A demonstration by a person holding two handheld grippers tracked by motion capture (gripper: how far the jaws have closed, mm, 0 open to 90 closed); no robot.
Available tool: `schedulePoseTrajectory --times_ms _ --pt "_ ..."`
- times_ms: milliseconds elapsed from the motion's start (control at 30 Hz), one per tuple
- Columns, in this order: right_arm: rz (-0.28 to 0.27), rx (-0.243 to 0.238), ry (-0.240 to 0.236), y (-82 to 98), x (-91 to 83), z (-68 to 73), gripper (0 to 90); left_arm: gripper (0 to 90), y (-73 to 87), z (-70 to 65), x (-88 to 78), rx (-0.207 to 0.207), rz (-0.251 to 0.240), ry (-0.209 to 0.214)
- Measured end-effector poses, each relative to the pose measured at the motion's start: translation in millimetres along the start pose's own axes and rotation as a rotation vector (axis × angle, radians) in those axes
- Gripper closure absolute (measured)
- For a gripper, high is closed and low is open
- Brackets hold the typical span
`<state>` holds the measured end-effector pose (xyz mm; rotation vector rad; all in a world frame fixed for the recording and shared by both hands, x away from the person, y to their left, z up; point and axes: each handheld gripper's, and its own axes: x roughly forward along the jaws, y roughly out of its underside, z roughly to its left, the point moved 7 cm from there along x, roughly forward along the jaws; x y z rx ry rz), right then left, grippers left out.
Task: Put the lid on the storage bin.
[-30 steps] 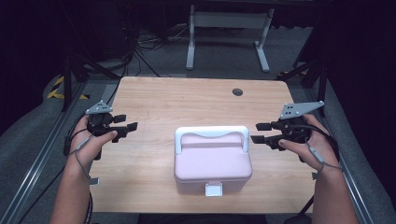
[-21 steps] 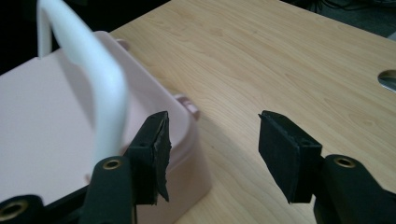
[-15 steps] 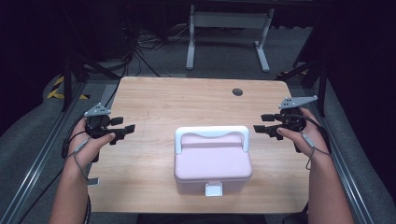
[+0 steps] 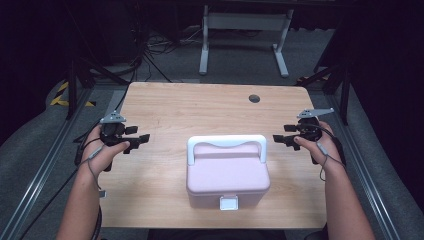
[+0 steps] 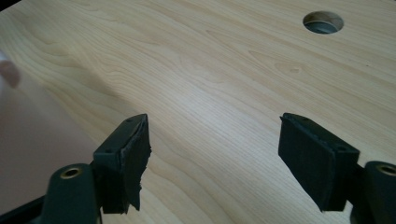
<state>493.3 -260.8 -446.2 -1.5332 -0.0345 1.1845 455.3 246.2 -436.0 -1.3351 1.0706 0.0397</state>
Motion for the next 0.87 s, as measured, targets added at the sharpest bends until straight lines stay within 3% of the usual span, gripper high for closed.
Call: schedulePoseTrajectory --times_ms 400,533,600,633,700,867 --pt "0.048 -0.002 0.067 21.3 18.1 -21.3 27.0 36.3 5.6 0.2 15.3 0.008 0.027 0.012" --pt "0.067 -0.003 0.092 26.8 22.3 -27.1 27.2 36.1 8.1 0.5 19.5 -0.008 0.031 0.025" --pt "0.088 0.001 0.107 29.9 23.4 -29.5 31.6 35.0 12.9 1.4 24.5 -0.038 0.048 0.042" --pt "0.119 0.028 0.105 33.1 23.4 -29.3 35.9 34.1 15.2 2.0 26.4 -0.042 0.058 0.044" --pt "0.146 0.048 0.096 36.2 24.4 -28.8 35.4 34.5 19.9 3.6 30.3 -0.041 0.082 0.044" --pt "0.144 0.047 0.095 35.5 23.5 -29.0 35.3 34.5 18.2 0.3 31.0 -0.047 0.072 0.069"
